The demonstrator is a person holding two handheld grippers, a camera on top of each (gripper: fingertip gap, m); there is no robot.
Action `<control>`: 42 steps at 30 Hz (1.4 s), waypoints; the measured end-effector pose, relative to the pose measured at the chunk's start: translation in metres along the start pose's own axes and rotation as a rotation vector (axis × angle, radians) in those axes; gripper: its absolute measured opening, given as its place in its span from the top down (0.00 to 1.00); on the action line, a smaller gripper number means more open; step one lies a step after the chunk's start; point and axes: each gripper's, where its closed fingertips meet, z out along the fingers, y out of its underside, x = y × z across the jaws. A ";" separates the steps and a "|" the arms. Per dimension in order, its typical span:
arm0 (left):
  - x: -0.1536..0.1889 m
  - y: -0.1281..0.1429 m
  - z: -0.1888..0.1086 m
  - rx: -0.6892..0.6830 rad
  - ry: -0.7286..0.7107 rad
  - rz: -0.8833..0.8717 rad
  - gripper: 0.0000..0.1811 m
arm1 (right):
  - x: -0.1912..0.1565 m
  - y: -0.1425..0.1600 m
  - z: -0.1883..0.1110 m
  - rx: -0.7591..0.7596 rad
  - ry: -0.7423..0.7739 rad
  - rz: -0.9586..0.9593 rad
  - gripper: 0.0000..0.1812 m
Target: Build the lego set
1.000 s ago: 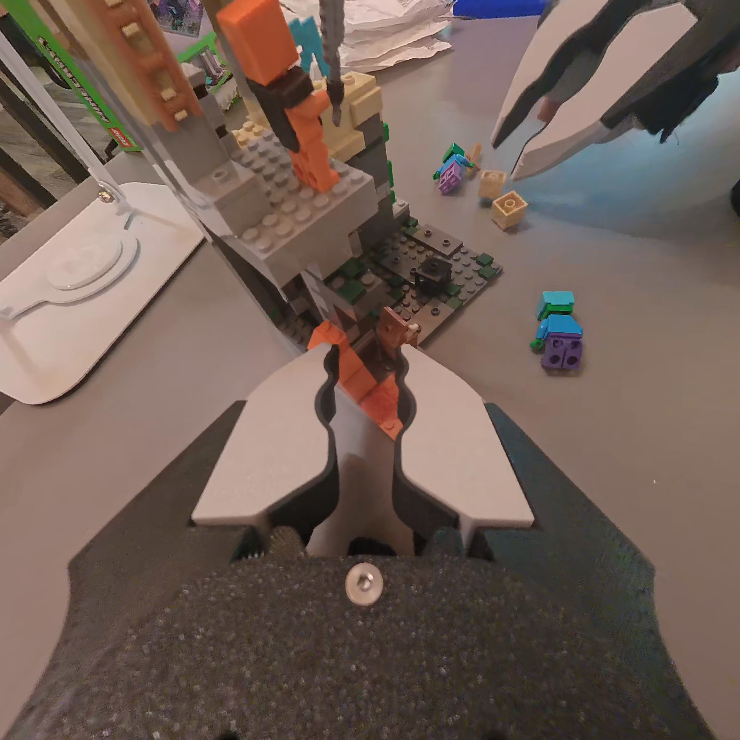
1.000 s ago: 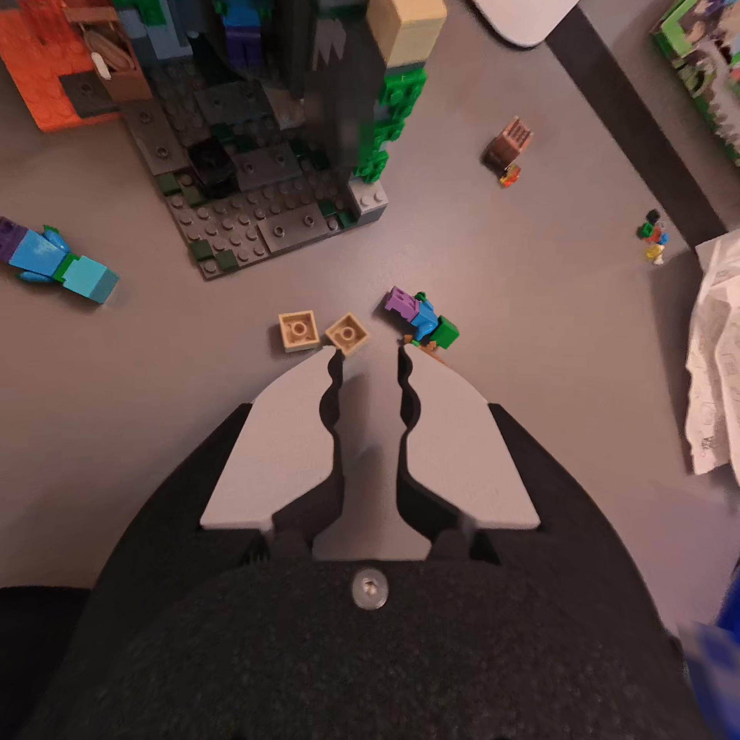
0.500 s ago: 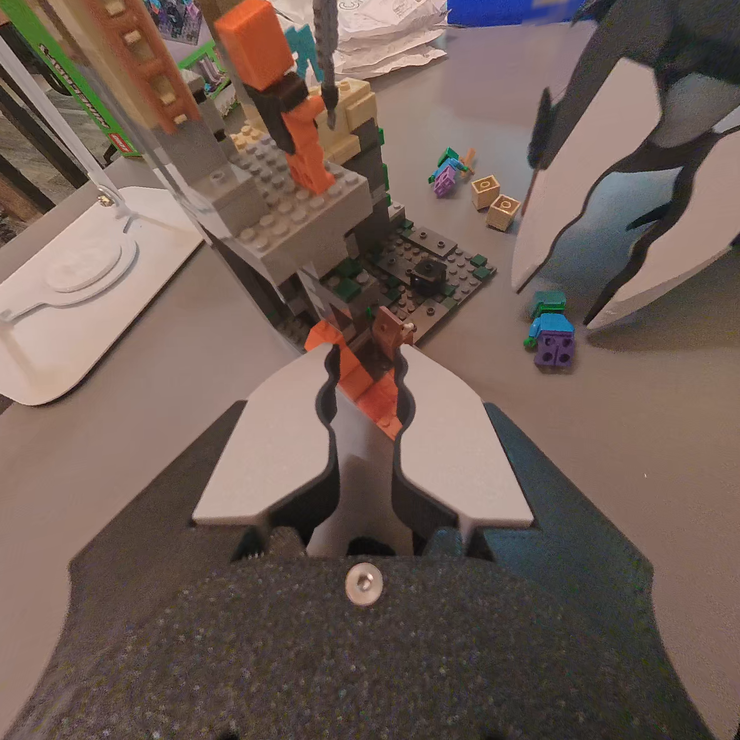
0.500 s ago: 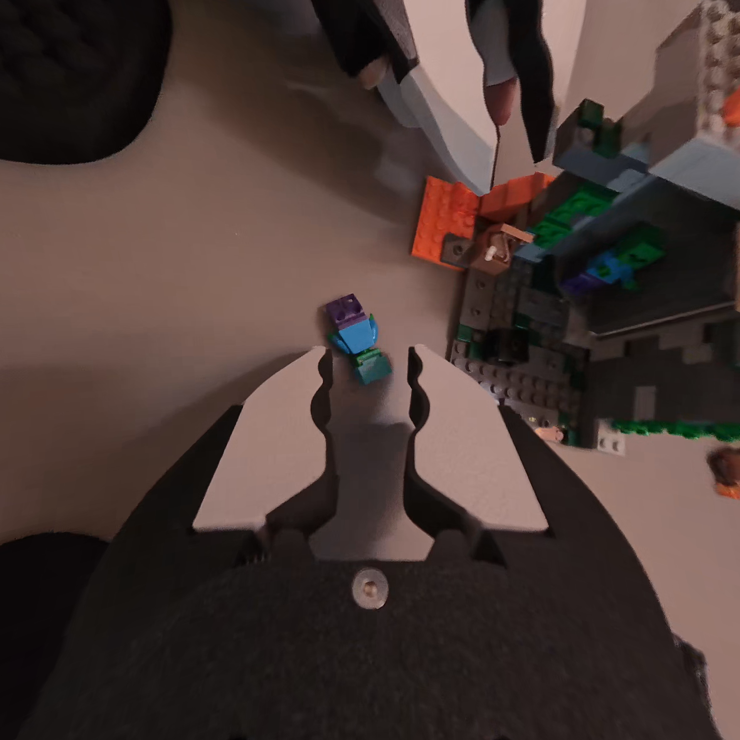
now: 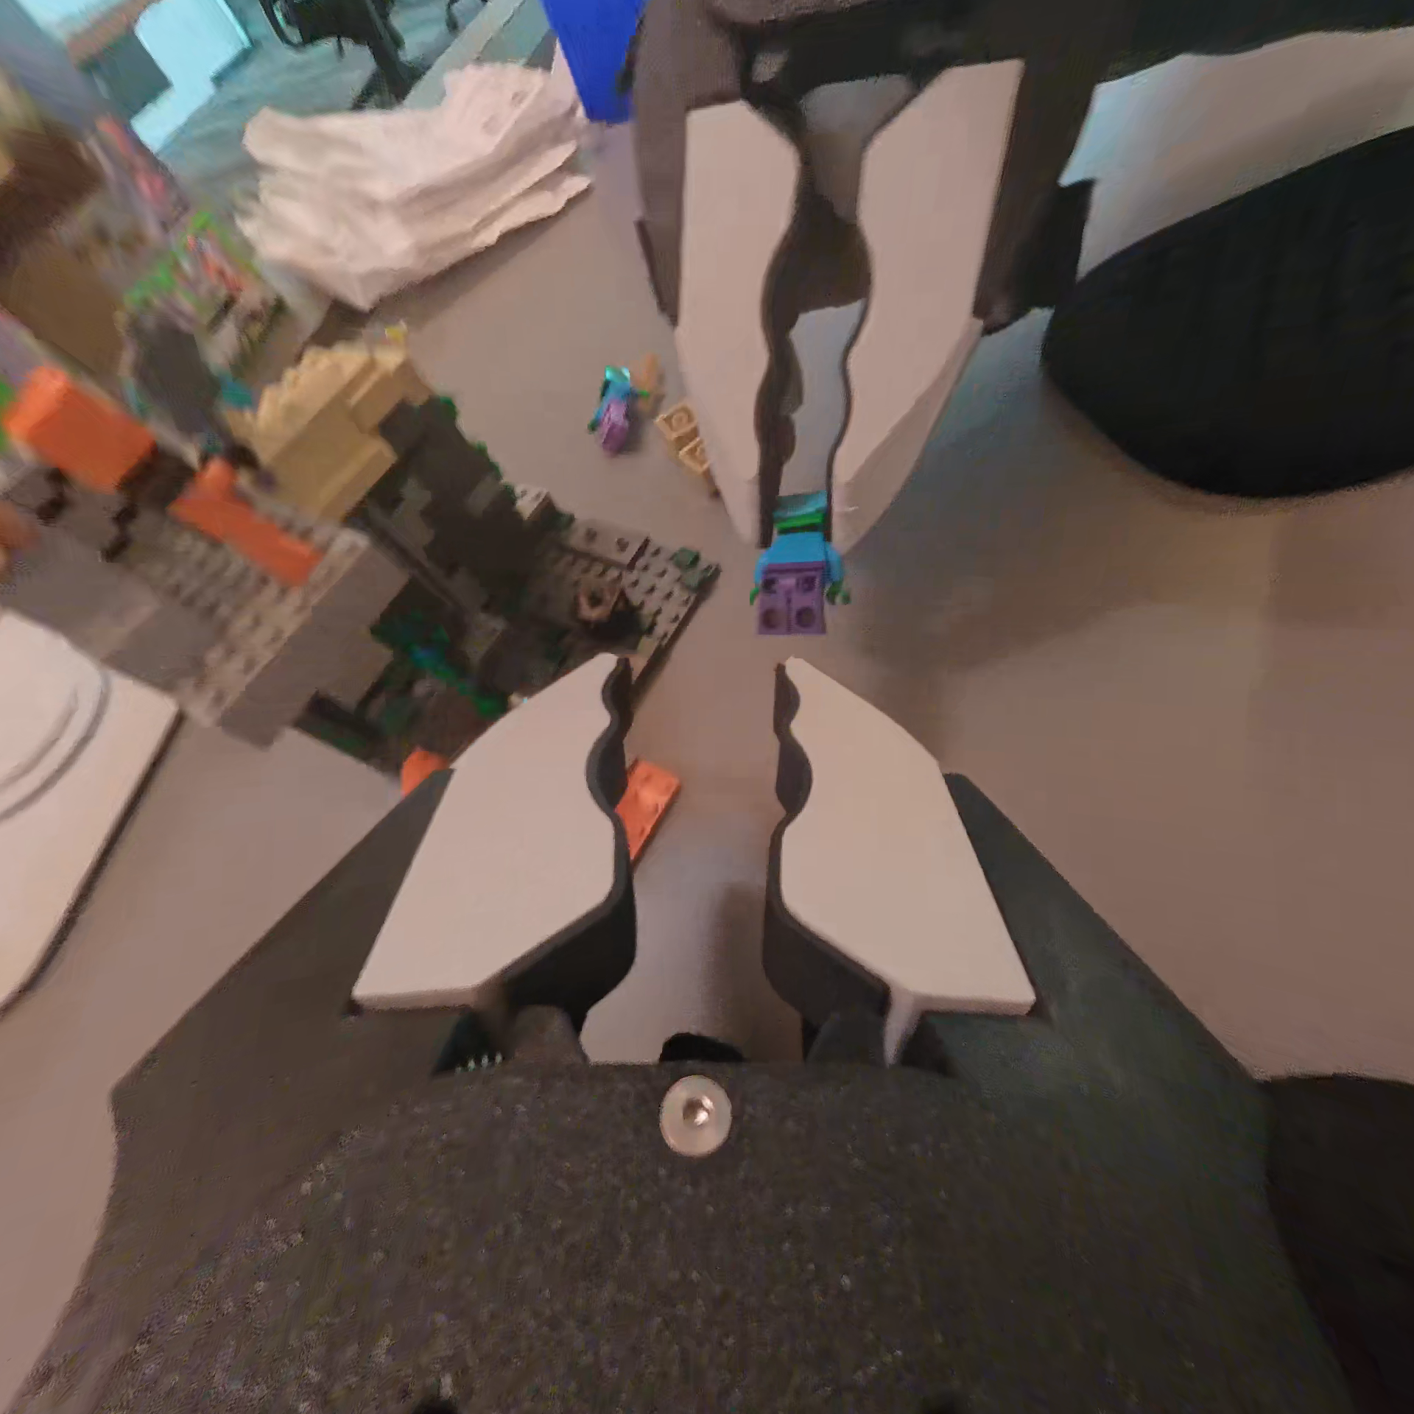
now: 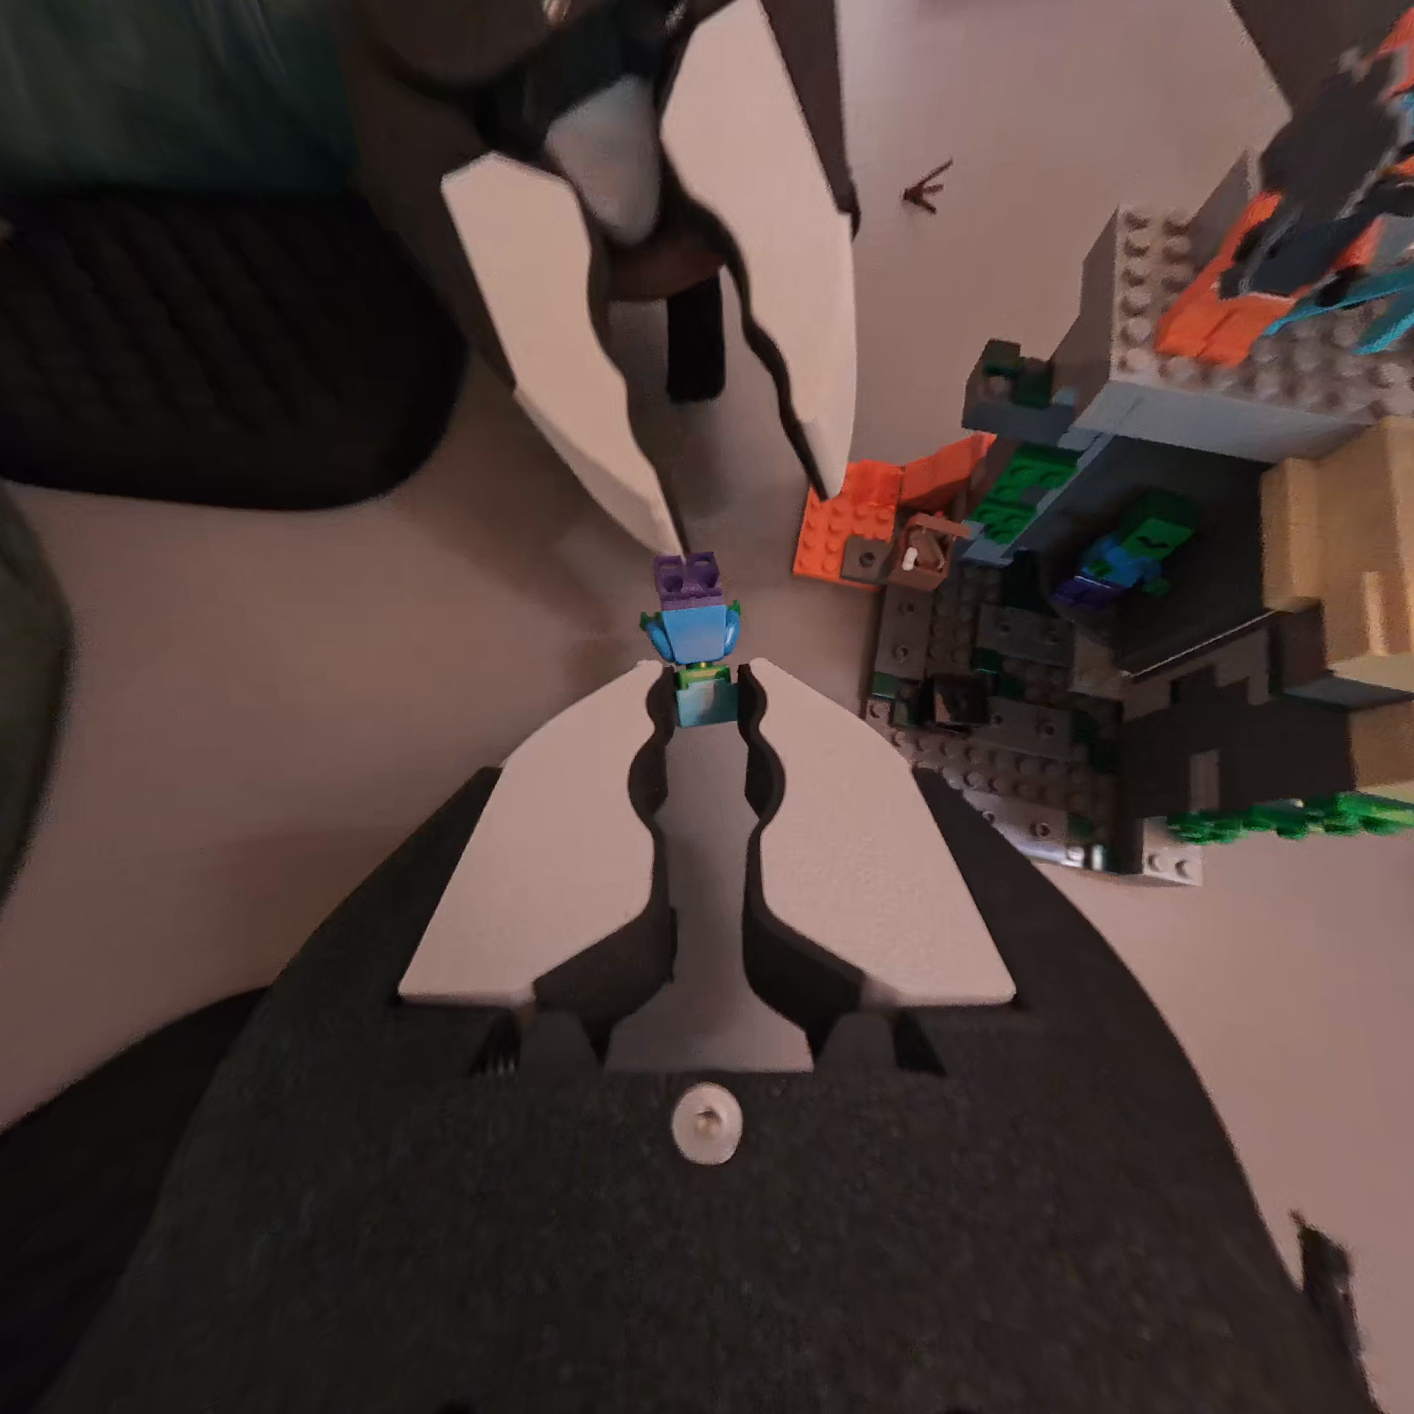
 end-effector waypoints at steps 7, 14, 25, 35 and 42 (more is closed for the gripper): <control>0.022 -0.042 -0.004 0.115 -0.162 0.395 0.83 | -0.014 -0.012 -0.025 0.123 -0.156 0.267 0.92; 0.033 -0.061 -0.006 0.170 -0.250 0.566 0.94 | -0.027 -0.017 -0.033 0.159 -0.294 0.404 0.92; 0.064 -0.057 -0.003 0.163 -0.092 0.614 0.96 | -0.050 -0.003 -0.040 -0.074 -0.455 0.283 0.92; 0.043 -0.073 -0.013 0.257 -0.229 0.552 0.96 | -0.033 -0.028 -0.054 0.111 -0.401 0.312 0.83; 0.016 -0.087 -0.029 0.365 -0.388 0.460 0.96 | -0.021 -0.051 -0.053 0.441 -0.277 0.437 0.82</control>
